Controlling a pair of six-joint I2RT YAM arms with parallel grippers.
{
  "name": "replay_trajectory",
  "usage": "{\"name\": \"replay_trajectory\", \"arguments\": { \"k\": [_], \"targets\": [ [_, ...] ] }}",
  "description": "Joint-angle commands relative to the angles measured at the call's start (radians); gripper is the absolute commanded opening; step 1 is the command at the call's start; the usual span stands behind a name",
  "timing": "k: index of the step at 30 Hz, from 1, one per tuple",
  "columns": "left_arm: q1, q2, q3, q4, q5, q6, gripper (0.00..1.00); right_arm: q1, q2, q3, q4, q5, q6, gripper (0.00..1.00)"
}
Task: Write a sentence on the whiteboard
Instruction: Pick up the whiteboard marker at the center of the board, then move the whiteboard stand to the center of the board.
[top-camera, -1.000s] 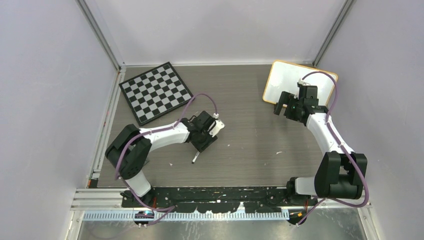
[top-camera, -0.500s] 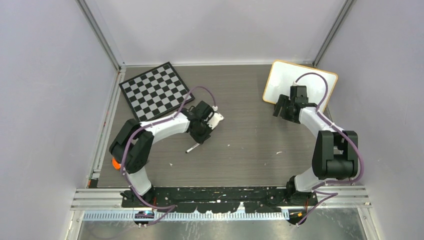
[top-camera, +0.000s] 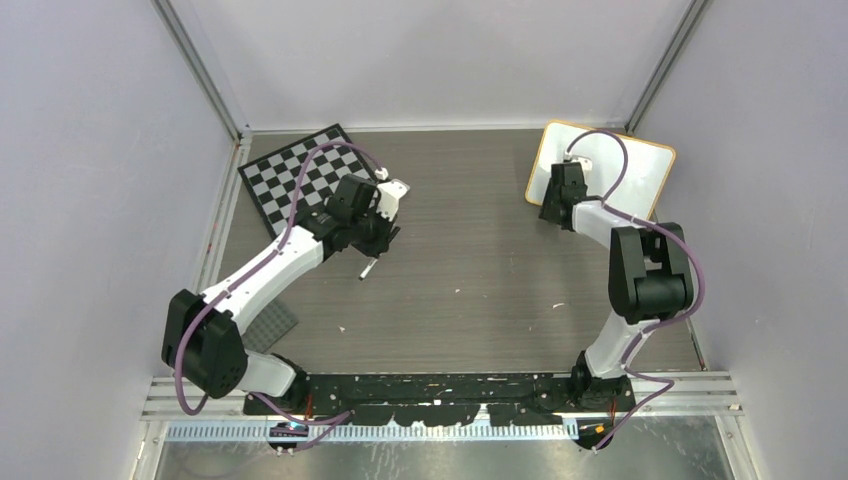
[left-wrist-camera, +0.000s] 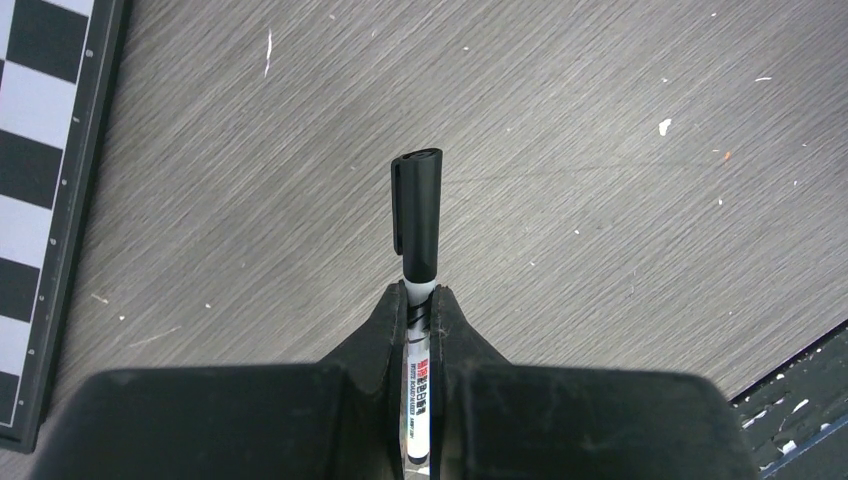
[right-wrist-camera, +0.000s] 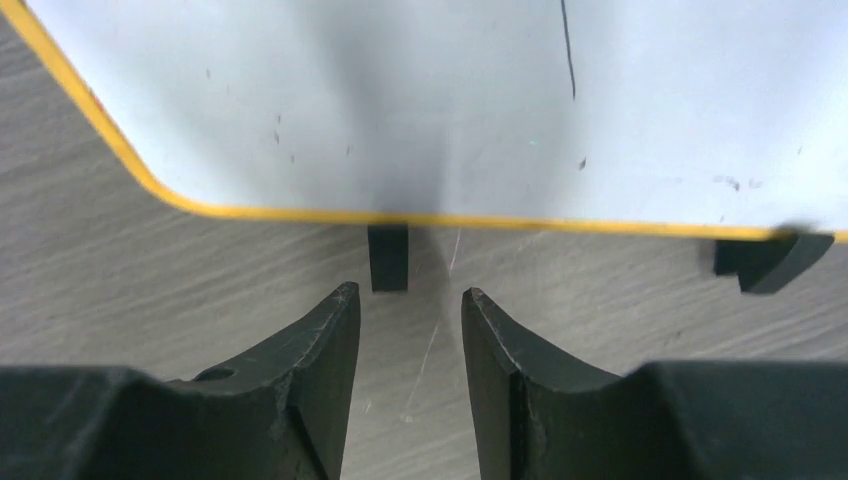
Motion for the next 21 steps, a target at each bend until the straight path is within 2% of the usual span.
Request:
{"name": "replay_trajectory", "arguments": {
  "k": [1, 7, 13, 21],
  "targets": [
    [0.017, -0.016, 0.002, -0.019, -0.001, -0.025, 0.0, 0.002, 0.043, 0.093, 0.074, 0.076, -0.021, 0.46],
    [0.028, -0.021, 0.013, -0.027, -0.006, -0.023, 0.0, 0.003, 0.103, 0.156, 0.048, 0.073, -0.046, 0.44],
    [0.029, -0.015, 0.015, -0.029, -0.012, -0.02, 0.0, 0.001, 0.132, 0.194, 0.002, 0.046, -0.054, 0.37],
    [0.028, -0.017, 0.019, -0.034, -0.019, -0.013, 0.0, 0.003, 0.154, 0.223, -0.051, 0.032, -0.055, 0.37]
  ]
}}
